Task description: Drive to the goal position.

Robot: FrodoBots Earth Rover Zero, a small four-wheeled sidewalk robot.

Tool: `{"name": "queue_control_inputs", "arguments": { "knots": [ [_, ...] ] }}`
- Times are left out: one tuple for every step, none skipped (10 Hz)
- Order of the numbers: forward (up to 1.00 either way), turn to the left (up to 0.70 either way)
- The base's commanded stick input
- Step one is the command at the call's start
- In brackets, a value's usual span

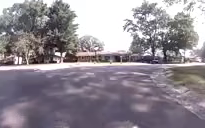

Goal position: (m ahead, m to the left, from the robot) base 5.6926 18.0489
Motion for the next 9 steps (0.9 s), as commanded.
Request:
{"name": "queue_control_inputs", "arguments": {
  "knots": [
    [0.69, 0.03],
    [0.69, 0.03],
    [0.69, 0.03],
    [0.69, 0.03],
    [0.69, 0.03],
    [0.69, 0.03],
    [0.69, 0.03],
    [0.69, 0.03],
    [0.69, 0.03]
  ]
}}
